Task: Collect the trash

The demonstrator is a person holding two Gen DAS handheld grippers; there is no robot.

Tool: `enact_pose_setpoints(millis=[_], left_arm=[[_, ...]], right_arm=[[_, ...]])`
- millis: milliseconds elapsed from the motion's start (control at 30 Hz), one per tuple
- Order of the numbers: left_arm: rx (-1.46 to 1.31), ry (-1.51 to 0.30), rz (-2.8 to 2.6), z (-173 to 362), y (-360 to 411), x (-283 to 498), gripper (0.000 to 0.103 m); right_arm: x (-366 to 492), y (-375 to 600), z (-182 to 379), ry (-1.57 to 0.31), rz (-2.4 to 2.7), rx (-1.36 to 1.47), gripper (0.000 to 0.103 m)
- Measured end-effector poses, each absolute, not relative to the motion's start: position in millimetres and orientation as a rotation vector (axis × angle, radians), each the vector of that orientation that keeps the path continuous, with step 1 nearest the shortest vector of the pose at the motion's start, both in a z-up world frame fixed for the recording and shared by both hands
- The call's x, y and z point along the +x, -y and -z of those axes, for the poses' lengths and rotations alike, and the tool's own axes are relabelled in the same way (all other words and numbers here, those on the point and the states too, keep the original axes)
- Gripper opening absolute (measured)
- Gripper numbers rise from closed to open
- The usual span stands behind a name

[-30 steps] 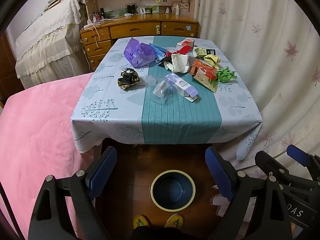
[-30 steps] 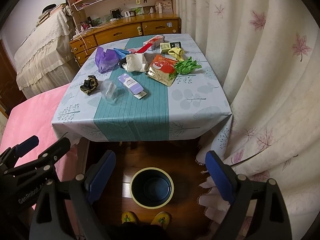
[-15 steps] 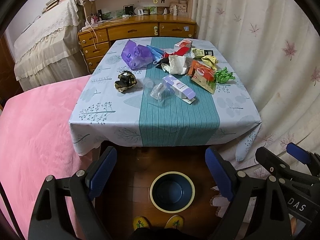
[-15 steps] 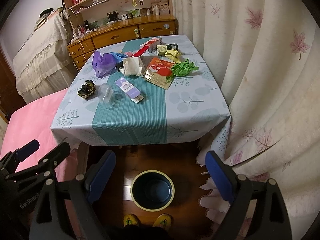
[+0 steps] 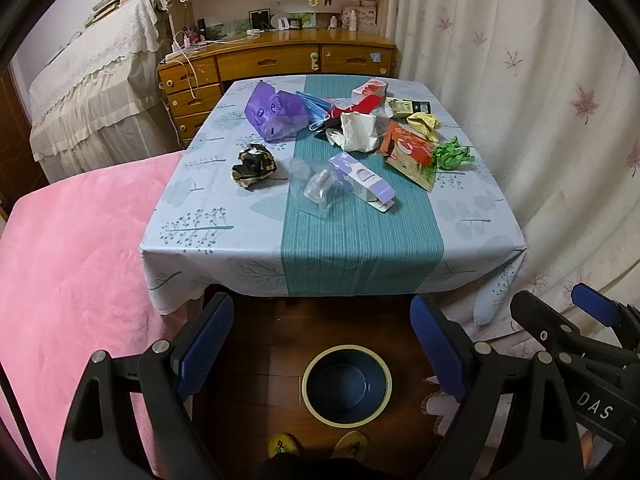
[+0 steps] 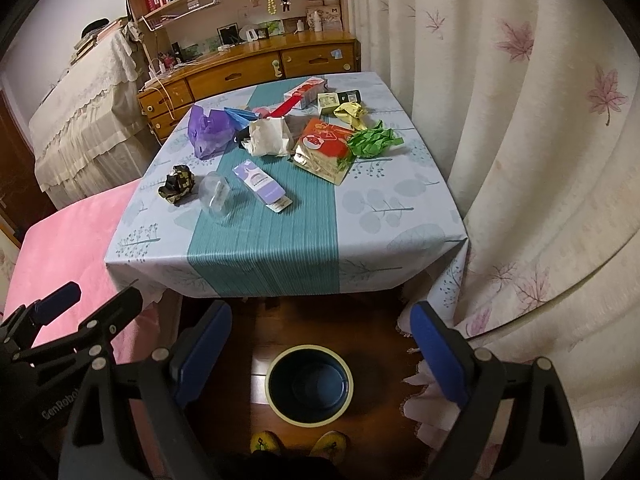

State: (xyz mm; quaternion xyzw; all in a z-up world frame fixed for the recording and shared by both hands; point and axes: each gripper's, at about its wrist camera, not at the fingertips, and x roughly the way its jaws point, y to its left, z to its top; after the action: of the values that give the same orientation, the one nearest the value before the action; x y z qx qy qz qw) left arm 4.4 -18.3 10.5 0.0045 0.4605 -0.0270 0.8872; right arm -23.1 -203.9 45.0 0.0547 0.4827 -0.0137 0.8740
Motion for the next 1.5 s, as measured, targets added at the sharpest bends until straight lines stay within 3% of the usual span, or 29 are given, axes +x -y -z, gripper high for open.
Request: enact_pose_setpoints(millis=[633, 967, 1200, 1500], left_arm=[[0.083, -0.92, 0.146, -26, -21, 80, 0.089], [0.035, -1.047, 0.136, -5, -95, 200, 0.089], [-0.059, -1.226, 0.21, 41, -132, 269, 0.089], [-0.041, -1.329, 0.318, 75, -129, 323, 0.089]], right_arm=[[50, 166, -47, -1.001, 0.033, 0.129, 0.089], [128, 112, -23, -1.061, -0.012, 0.161, 0.084], [196, 78, 23, -1.211, -0.106, 0.179, 0.07], [253, 63, 71, -1.389, -0.181, 0.126, 0.069]])
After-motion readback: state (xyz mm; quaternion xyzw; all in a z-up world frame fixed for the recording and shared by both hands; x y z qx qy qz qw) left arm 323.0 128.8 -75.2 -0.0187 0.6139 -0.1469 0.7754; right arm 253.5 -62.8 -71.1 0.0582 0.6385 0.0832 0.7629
